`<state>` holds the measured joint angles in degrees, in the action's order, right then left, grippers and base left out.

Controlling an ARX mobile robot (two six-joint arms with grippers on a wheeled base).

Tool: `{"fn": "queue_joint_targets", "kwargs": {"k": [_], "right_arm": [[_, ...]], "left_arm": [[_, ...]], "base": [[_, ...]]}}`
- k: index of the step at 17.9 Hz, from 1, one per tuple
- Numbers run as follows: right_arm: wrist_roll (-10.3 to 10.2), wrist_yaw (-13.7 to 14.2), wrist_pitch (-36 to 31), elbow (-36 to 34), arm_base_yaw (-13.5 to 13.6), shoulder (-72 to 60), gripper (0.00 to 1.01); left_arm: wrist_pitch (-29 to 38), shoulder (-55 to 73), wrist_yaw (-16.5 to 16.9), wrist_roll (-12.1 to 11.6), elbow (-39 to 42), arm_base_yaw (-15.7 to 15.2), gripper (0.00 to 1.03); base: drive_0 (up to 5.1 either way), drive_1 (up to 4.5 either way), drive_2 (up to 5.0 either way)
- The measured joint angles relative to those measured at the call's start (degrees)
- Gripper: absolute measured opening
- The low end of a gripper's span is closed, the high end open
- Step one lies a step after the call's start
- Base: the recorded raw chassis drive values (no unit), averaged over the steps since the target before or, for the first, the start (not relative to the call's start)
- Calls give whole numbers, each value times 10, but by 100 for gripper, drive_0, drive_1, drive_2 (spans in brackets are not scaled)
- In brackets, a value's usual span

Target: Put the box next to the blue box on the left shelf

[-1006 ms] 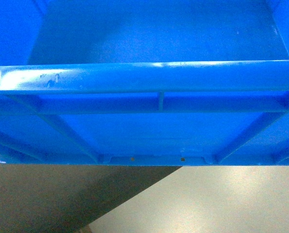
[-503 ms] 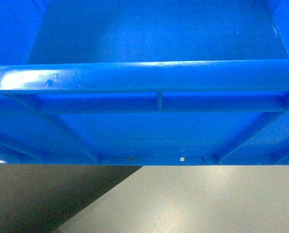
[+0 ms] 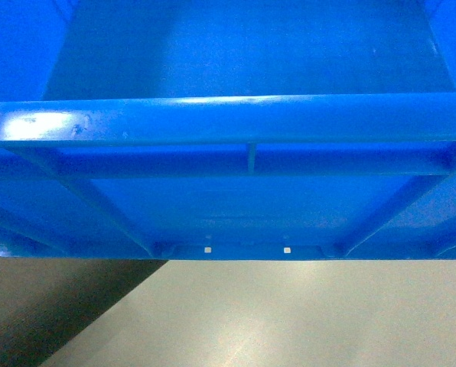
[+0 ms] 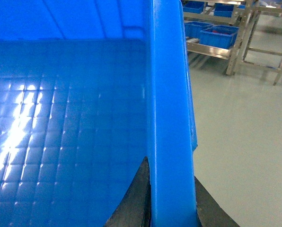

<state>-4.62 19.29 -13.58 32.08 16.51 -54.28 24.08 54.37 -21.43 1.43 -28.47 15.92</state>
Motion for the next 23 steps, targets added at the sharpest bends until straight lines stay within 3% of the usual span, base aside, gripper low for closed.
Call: {"fn": "queue_joint_targets", "kwargs": {"k": [23], "right_arm": [[1, 0, 0, 0, 0, 0, 8]], "left_arm": [[0, 0, 0, -1, 0, 0, 18]], "base": [[-153, -153, -153]]}}
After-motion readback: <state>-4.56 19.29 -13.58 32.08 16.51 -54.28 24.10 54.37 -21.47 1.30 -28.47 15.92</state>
